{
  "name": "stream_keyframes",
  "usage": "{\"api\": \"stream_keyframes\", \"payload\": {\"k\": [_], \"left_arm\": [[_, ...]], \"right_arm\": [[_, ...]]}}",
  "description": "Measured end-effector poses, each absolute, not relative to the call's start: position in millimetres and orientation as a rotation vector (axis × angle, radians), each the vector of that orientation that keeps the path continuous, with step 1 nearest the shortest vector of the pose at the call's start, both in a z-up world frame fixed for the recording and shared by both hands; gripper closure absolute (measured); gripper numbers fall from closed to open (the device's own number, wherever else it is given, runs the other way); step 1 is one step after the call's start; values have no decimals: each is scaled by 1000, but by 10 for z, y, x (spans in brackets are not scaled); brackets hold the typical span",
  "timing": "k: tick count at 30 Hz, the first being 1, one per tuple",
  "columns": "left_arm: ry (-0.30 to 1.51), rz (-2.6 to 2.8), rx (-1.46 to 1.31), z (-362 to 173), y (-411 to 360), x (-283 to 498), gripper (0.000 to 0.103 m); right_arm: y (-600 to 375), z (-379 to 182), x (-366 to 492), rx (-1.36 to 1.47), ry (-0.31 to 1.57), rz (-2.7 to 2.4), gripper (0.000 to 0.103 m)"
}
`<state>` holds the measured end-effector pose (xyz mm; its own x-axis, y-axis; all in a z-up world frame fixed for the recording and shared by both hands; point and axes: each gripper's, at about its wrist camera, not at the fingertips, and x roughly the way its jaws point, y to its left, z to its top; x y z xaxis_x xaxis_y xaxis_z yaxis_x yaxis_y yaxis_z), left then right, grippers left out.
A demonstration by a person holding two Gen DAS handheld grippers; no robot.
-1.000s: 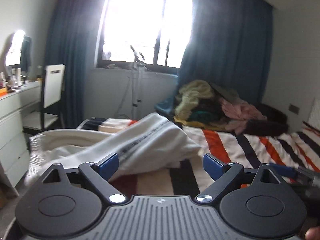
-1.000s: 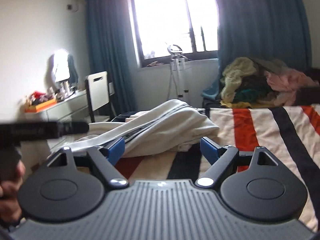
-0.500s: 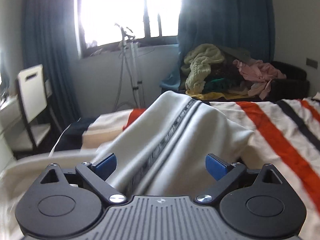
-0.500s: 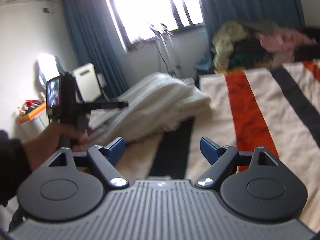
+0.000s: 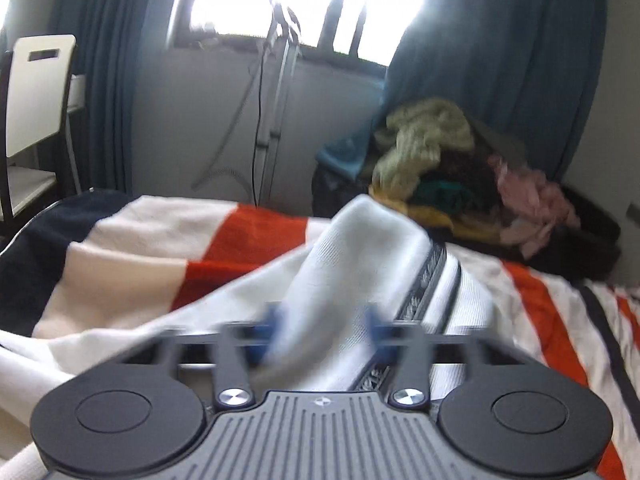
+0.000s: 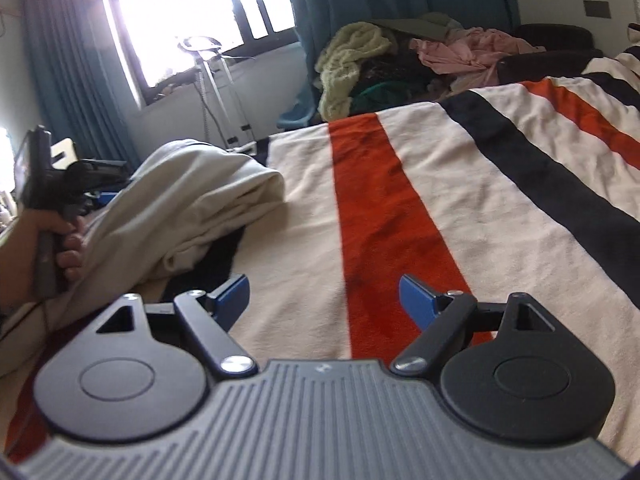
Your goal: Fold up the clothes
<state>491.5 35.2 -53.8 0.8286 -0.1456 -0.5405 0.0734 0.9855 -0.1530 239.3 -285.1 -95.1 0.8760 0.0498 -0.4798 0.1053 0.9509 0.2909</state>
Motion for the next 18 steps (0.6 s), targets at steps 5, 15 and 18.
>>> {"api": "stream_keyframes", "payload": {"k": [5, 15, 18], "left_arm": [[432, -144, -53, -204, 235, 4351, 100], [296, -288, -44, 78, -256, 2156, 100], [369, -299, -67, -160, -347, 1482, 100]], "right_arm": [[-2892, -837, 2362, 313, 479, -41, 19], [-2881, -512, 1789, 246, 363, -40, 19], [-2870, -468, 1634, 237, 352, -24, 19]]}}
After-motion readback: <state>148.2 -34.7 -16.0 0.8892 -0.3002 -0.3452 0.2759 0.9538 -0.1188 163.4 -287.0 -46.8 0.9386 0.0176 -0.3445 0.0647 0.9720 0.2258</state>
